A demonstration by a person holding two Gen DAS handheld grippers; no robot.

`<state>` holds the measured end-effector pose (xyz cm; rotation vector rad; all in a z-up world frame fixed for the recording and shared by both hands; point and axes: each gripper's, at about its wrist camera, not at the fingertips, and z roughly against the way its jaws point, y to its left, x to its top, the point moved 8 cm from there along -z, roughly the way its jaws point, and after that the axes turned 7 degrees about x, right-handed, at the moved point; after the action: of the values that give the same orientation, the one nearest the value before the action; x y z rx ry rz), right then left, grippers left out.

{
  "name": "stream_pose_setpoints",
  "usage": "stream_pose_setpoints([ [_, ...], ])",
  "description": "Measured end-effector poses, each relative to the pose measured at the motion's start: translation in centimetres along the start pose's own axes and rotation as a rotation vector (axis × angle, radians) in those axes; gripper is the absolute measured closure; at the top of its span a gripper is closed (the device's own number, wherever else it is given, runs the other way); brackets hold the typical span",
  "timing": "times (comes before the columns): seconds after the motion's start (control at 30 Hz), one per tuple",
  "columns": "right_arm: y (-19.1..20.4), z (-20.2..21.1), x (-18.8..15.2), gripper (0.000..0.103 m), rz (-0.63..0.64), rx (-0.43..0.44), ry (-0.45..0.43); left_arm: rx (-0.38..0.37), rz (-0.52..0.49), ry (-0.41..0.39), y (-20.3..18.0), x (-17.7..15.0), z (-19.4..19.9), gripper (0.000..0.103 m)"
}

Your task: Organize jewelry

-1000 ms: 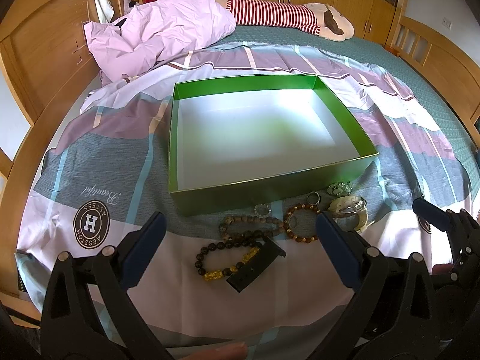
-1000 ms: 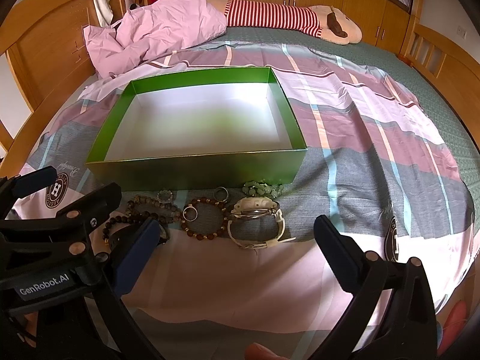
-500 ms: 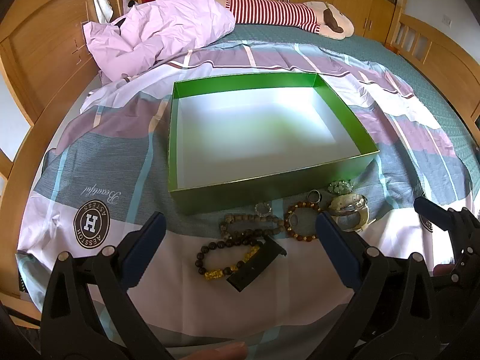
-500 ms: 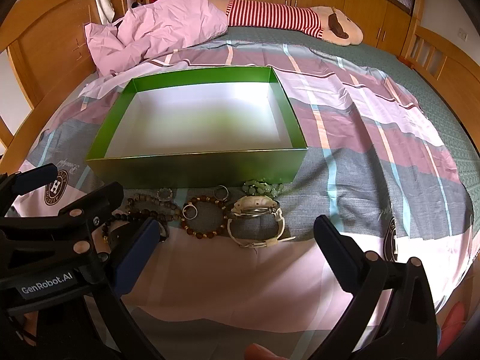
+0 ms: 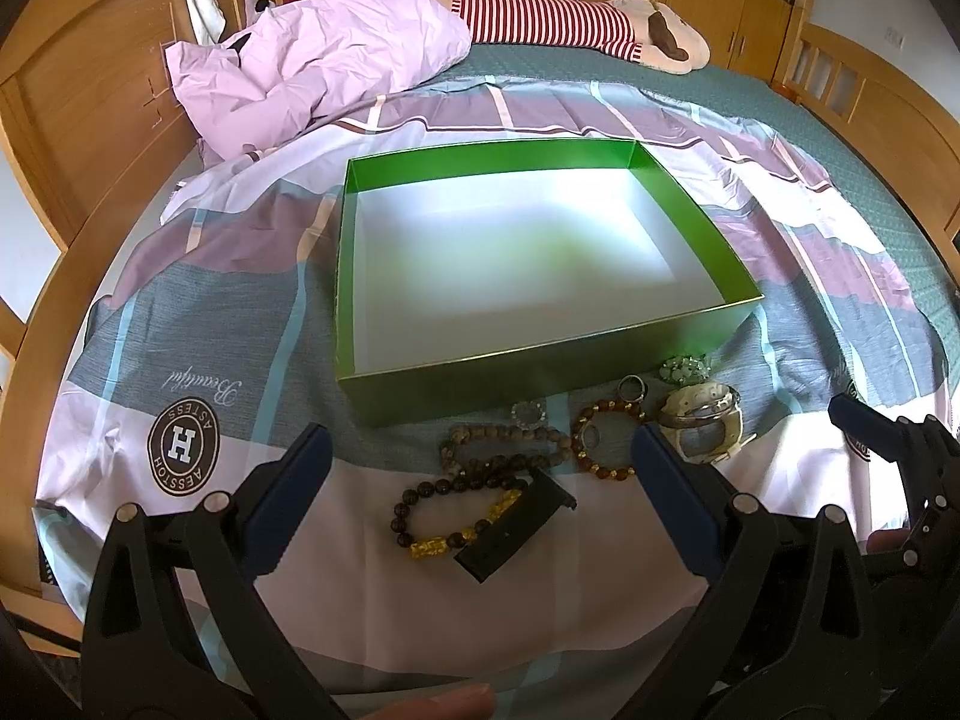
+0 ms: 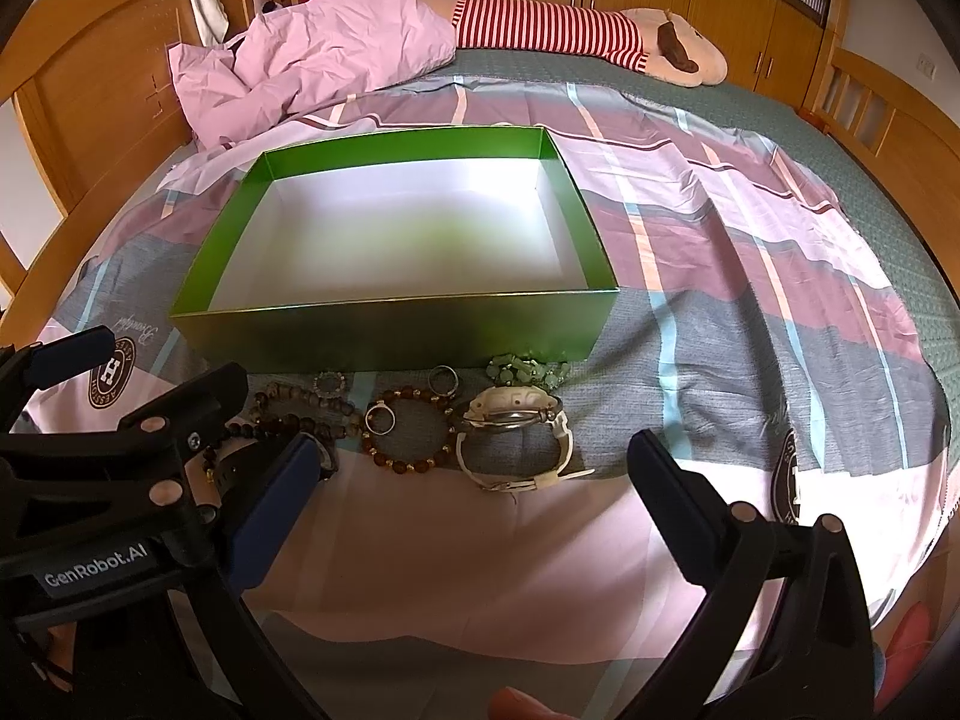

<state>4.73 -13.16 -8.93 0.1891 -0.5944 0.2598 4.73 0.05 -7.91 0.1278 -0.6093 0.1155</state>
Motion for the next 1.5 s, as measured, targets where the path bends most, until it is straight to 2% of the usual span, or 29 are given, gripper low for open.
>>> stream_pose_setpoints([
  [0.13,-0.2,-0.4,-0.2,0.002,0.012,-0.02,0.017,0.009,0.009,0.0,0.8,0.1,-0.1,0.004],
  [0.23,-0.9,-1.1,-0.7,0.003,0.042,-0.061,0.06,0.028,0.023,0.014,2.4,0.4,-0.5,0.004],
  [0.33,-2.0,-1.8,-1.3,0.003,0.054,-0.11,0.097,0.079,0.04,0.048,5.5,0.6,-1.3,0.004],
  [0.43,-2.7,-2.1,-1.9,0.006,-0.006,-0.063,0.119,0.058,0.091,0.115,8.4,0.3,-2.4,0.007],
  [0.5,-2.4,-2.4,-2.3,0.024,-0.026,-0.004,0.138,0.015,0.124,0.156,9.6,-0.1,-2.8,0.029],
  [0.53,-2.2,-2.5,-2.4,0.028,-0.03,0.012,0.146,0.007,0.135,0.177,10.0,-0.4,-3.0,0.033],
  [0.6,-1.7,-2.7,-2.4,0.042,-0.036,0.046,0.146,-0.011,0.147,0.209,10.3,-1.1,-3.3,0.05],
  [0.67,-1.2,-3.0,-2.3,0.046,-0.033,0.056,0.153,-0.05,0.142,0.236,9.6,-1.7,-3.5,0.051],
  [0.77,-1.1,-3.3,-2.0,0.046,-0.019,0.028,0.146,-0.138,0.089,0.271,6.6,-2.5,-3.7,0.051],
  [0.83,-1.3,-3.6,-1.8,0.046,-0.017,0.012,0.142,-0.185,0.033,0.288,4.6,-3.0,-3.6,0.044],
  [0.87,-1.4,-3.8,-1.7,0.046,-0.015,0.001,0.141,-0.202,-0.008,0.295,3.4,-3.4,-3.5,0.033],
  [0.9,-1.6,-4.1,-1.6,0.046,-0.013,-0.011,0.143,-0.203,-0.032,0.296,2.8,-3.7,-3.5,0.027],
  [1.07,-2.4,-5.3,-1.4,0.045,-0.014,-0.033,0.158,-0.134,-0.152,0.327,0.3,-5.5,-4.7,0.027],
  [1.13,-2.5,-5.9,-1.5,0.045,-0.015,-0.03,0.169,-0.108,-0.174,0.34,0.0,-6.0,-5.4,0.033],
  [1.2,-2.5,-6.2,-1.5,0.045,-0.016,-0.027,0.169,-0.084,-0.19,0.357,-0.2,-6.6,-6.2,0.054],
  [1.23,-2.5,-6.2,-1.5,0.045,-0.016,-0.02,0.16,-0.083,-0.19,0.363,-0.2,-6.7,-6.4,0.056],
  [1.3,-2.2,-6.2,-1.2,0.045,-0.008,-0.01,0.139,-0.085,-0.19,0.357,-0.3,-6.6,-6.7,0.072],
  [1.37,-1.8,-6.4,-1.2,0.046,0.014,-0.009,0.139,-0.094,-0.18,0.353,-0.2,-6.4,-6.6,0.078],
  [1.43,-1.5,-6.5,-1.2,0.072,0.026,0.008,0.142,-0.094,-0.172,0.348,0.1,-6.2,-6.5,0.083],
  [1.47,-1.1,-6.6,-1.2,0.087,0.026,0.044,0.144,-0.097,-0.166,0.343,0.3,-6.0,-6.3,0.084],
  [1.5,-0.8,-6.5,-1.3,0.095,0.023,0.061,0.145,-0.101,-0.161,0.339,0.4,-5.9,-6.1,0.086],
])
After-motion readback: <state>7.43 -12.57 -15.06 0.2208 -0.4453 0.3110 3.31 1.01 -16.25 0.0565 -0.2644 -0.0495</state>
